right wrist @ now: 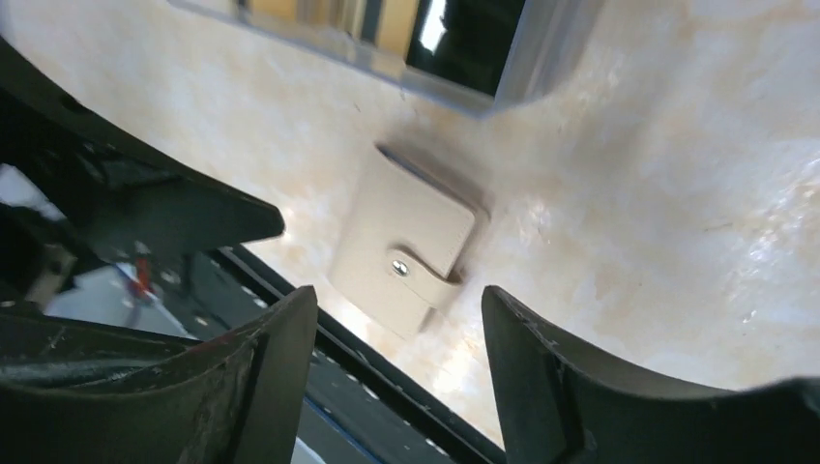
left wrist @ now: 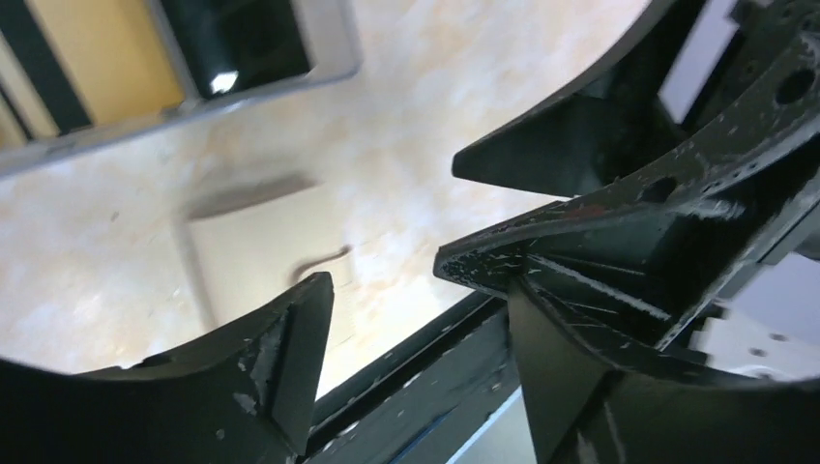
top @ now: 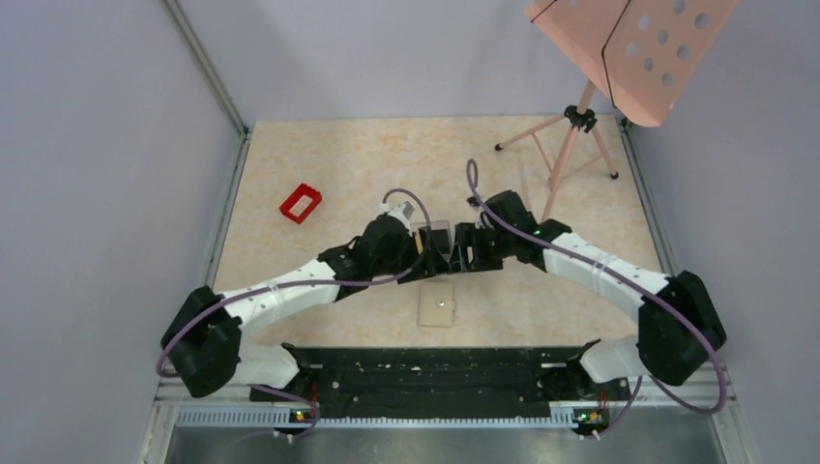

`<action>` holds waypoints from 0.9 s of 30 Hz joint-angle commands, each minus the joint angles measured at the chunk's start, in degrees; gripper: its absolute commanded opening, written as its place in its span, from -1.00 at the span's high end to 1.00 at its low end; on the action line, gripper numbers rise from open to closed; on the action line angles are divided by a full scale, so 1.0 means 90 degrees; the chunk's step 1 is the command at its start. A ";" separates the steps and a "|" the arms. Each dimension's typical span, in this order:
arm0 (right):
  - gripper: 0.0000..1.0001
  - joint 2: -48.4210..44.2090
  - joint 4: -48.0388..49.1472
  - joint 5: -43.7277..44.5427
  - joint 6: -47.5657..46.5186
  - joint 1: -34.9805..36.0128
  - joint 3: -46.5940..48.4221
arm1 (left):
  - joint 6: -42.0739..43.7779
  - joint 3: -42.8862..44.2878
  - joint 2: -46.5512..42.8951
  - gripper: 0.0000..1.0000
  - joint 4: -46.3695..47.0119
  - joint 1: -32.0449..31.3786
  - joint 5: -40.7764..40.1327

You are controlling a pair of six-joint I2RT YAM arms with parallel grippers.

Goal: Put the credit cards into the card holder
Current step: Reset both arms

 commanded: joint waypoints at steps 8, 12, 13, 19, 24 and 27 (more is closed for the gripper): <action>-0.91 -0.1642 0.0519 -0.1467 0.0118 -0.2117 -0.0297 | -0.1329 -0.1877 -0.1337 -0.76 0.4007 0.1164 0.1133; -0.97 -0.1748 0.0577 -0.1716 0.0002 -0.2617 -0.0438 | -0.1744 -0.2640 -0.1746 -0.83 0.4738 0.1655 0.1156; -0.97 -0.1737 0.0557 -0.1704 -0.0036 -0.2677 -0.0437 | -0.1798 -0.2788 -0.1913 -0.93 0.4794 0.1783 0.1123; -0.97 -0.1597 0.0507 -0.1552 -0.0114 -0.2770 -0.0462 | -0.1683 -0.3357 -0.2998 -0.98 0.4036 0.2490 0.0605; -0.97 -0.1576 0.0461 -0.0871 -0.0225 -0.2786 -0.0631 | -0.0750 -0.3347 -0.4436 -0.98 0.2341 0.2786 -0.0977; -0.97 -0.1562 0.0440 -0.0232 -0.0384 -0.2787 -0.0695 | 0.0091 -0.3370 -0.5331 -0.98 0.1597 0.2799 -0.2517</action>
